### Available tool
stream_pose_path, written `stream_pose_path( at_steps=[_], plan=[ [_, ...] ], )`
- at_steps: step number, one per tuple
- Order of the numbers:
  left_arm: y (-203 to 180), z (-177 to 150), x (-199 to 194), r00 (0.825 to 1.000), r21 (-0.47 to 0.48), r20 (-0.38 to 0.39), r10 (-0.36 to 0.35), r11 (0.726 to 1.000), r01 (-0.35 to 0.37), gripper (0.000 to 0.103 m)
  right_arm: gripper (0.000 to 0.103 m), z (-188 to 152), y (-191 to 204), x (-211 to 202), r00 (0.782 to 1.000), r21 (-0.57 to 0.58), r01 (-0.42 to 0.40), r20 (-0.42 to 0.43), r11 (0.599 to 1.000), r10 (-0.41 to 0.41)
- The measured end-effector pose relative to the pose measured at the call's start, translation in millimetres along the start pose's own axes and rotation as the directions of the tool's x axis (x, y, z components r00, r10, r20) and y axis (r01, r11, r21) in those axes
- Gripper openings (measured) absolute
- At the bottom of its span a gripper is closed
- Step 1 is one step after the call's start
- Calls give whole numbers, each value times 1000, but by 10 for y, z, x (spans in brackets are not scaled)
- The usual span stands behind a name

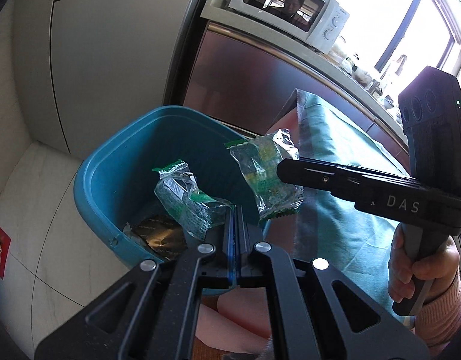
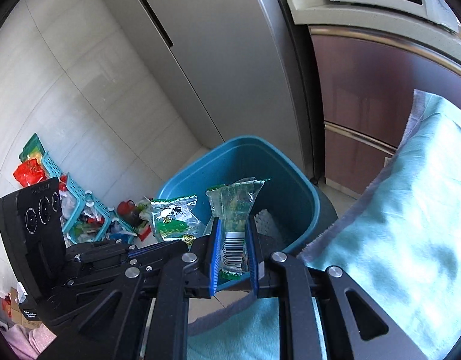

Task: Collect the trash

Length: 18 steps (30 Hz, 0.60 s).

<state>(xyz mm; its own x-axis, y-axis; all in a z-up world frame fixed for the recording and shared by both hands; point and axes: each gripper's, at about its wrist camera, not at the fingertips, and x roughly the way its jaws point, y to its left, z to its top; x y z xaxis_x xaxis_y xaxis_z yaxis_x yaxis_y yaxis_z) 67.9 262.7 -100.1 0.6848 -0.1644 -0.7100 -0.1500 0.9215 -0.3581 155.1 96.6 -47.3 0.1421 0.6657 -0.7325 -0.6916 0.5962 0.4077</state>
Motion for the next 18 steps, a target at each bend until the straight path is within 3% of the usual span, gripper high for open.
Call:
stream_pose_path(
  at_steps=[18],
  plan=[
    [130,-56,227,999,-34,-39,8,999,-10,2,18,117,18,346,995,24,67,-81,997,-65]
  ],
)
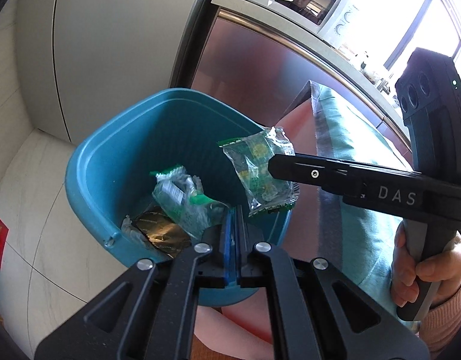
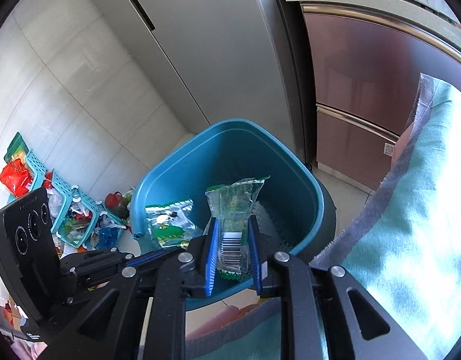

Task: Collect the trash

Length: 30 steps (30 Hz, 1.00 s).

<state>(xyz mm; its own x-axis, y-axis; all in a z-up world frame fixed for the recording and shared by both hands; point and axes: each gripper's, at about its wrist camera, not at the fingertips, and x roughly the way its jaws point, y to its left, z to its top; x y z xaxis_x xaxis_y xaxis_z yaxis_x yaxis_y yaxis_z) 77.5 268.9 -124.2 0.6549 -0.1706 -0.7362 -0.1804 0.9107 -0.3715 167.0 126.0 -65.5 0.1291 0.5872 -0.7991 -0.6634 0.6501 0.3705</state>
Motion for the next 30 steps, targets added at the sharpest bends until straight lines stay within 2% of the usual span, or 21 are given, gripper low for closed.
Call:
stream_pose_path(
  at_steps=[8,12,19,24,30],
  plan=[
    [17,5,71,1000,-25,-10,8,1000,-9,5,20,0,-10,1,1000,0,3,-3,1000,-3],
    [28,6,34,1000,-28,7,23,999,-22,11,26,4,3,3,1000,-10,6,2,1000,-6],
    [20,10,-90,999,-26,37,39,999,-38,11,28,-14,-35,-28,1000,-1,-7,21,1000,7],
    [-87,4,-219,998,-8,67,21,1000,-20,13,35,-77,-73,-207,998,3,-31,59,1000,31],
    [-417,-34,-438,992,79,116,-41,996,32,25,37,-270,-107,-677,988,-29,-22,150,999,26]
  ],
)
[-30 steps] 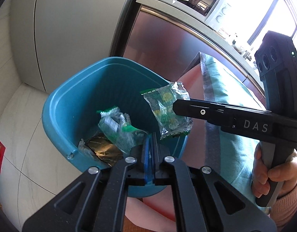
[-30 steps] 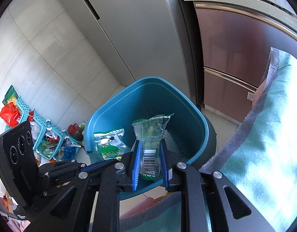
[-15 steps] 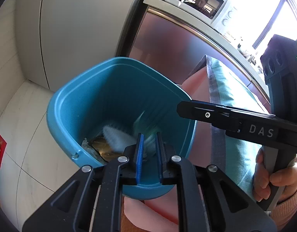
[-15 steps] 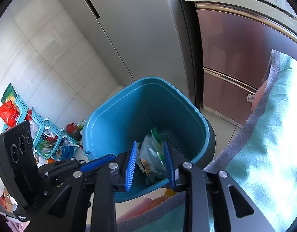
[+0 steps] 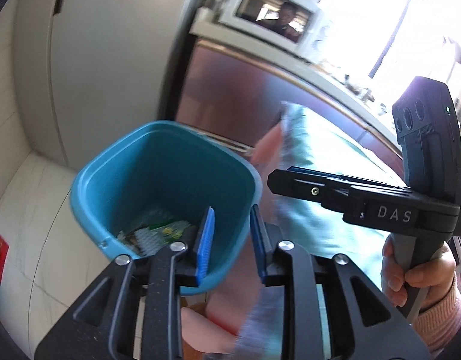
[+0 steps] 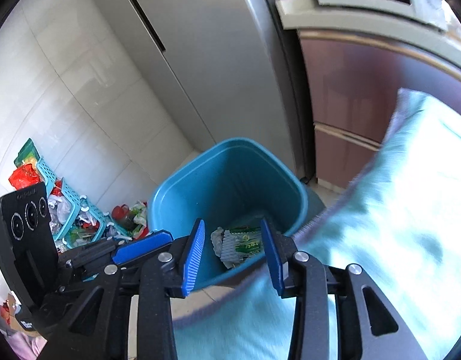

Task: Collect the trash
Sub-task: 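Return both tools to the table, then grasp the white tissue with the left gripper while the right gripper grasps an orange peel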

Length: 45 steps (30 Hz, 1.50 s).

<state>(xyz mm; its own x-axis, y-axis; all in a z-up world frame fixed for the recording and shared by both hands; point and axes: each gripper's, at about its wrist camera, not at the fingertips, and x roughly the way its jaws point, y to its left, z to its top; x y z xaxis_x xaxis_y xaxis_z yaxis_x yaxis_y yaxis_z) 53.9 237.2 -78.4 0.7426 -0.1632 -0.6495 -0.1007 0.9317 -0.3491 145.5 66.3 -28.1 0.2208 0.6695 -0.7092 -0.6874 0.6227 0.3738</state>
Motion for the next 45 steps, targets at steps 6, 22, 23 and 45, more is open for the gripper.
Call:
stream_pose_path(
  at_steps=[6,22,23,45],
  plan=[
    [-538,-25,-84,994,117,5,-110,987,109,32,43,-241,-155,-634,993,21,40,113,999,-42],
    [-1937,-287,204,948,349,-151,-281,882,317,36,43,-1346,-831,-2081,897,254,250,302,934,-322],
    [-2031,-299,234,944,359,-163,-288,874,328,36,44,-1417,-881,-2133,891,277,258,302,926,-339],
    [-3363,-275,1139,888,430,-355,-292,792,433,36,44,-2128,-1699,-2423,874,509,257,241,822,-423]
  ],
)
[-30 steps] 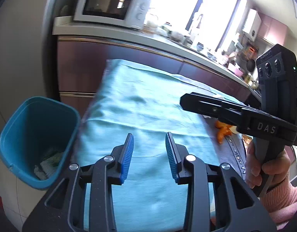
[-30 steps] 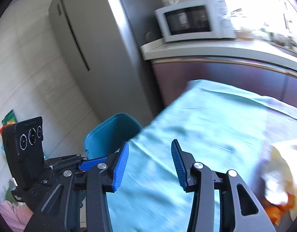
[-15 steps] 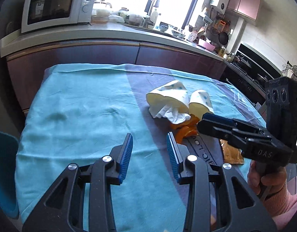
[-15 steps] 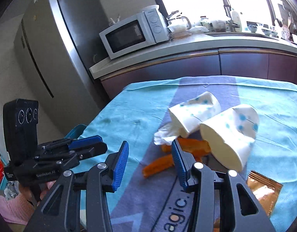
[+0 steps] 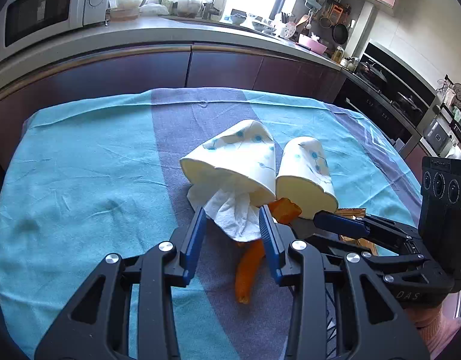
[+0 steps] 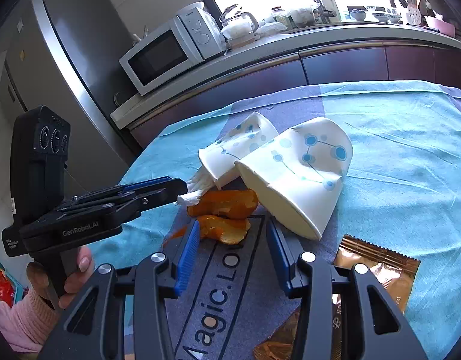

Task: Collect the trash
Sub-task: 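Grasp the white tissue with the left gripper while the right gripper grasps an orange peel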

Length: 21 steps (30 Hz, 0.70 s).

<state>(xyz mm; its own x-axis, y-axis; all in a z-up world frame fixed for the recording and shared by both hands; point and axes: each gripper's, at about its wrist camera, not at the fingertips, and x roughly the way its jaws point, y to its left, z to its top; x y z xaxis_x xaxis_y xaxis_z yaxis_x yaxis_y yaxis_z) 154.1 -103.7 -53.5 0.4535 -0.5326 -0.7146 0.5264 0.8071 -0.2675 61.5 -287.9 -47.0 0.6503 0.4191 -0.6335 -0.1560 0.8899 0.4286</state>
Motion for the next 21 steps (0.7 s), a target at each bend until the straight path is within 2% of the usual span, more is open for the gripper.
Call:
stream_pose_path(
  at_steps=[3,6,9,17,21],
  plan=[
    [50,30,112,999,-22,-30,-17,1000,16,33,44,11,-9,32,1000,2,-7,-11,1000,7],
    [102,35,169,998,-44,-47,-34,999,32,16,44,17,-21,67,1000,8,-13,-22,1000,13],
    [119,17,137,999,-47,-38,-29,999,27,6,44,18,-21,76,1000,11,-18,-26,1000,18],
    [178,-109,-184,999,-61,7,-40,997,41,4,44,60,30,128,1000,2,-12,-24,1000,12],
    [251,-231,-395,999,-62,30,-23,998,25,4,44,77,36,188,999,15,15,-34,1000,-15]
  ],
)
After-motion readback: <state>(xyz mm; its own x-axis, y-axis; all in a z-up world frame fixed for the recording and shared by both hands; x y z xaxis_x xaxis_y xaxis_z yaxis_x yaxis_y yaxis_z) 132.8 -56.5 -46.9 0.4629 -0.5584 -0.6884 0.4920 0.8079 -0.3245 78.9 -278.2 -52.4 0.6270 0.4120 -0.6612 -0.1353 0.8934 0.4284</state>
